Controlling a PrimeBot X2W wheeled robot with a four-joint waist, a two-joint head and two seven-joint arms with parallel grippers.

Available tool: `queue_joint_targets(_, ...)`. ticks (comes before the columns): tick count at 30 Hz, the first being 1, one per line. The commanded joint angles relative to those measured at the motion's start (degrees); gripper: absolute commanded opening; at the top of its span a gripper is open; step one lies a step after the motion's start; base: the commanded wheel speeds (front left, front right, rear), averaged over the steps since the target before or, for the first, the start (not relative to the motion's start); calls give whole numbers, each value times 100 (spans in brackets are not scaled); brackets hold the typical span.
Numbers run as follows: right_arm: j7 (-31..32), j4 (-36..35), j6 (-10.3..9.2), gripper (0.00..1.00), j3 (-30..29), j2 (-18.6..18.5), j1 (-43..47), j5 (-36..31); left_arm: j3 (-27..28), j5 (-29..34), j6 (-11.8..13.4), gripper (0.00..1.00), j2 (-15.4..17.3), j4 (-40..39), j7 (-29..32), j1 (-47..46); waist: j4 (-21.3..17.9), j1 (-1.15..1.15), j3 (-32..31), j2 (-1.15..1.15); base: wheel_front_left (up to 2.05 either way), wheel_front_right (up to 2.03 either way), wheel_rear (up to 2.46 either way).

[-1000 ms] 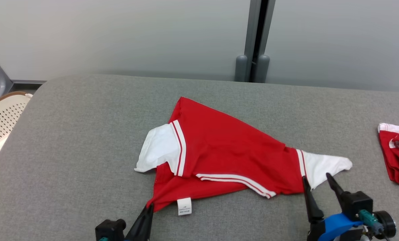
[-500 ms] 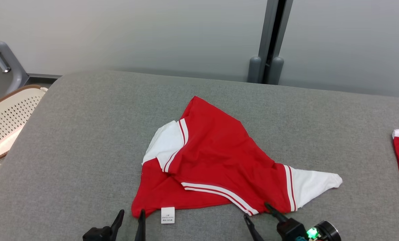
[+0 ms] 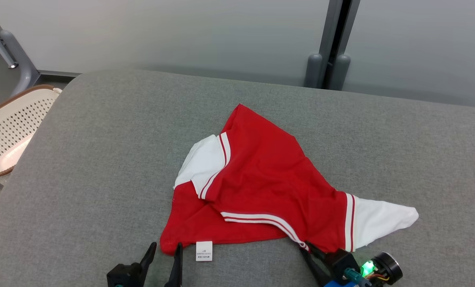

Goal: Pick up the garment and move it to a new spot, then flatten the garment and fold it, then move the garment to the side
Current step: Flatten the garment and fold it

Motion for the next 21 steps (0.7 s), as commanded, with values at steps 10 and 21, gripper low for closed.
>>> queue_joint_targets(10,5,-1564,-1,0,194,-25,-111,925,-135,-45,-6,100,-18,-93,-15,-121,-124,0,24,0,0,0,0)
queue_joint_targets(21,406,-1127,0,0,-1591,-476,-1618,1357,-463,-76,-6,100,-21,-17,-15,-217,99,0,188,0,0,0,0)
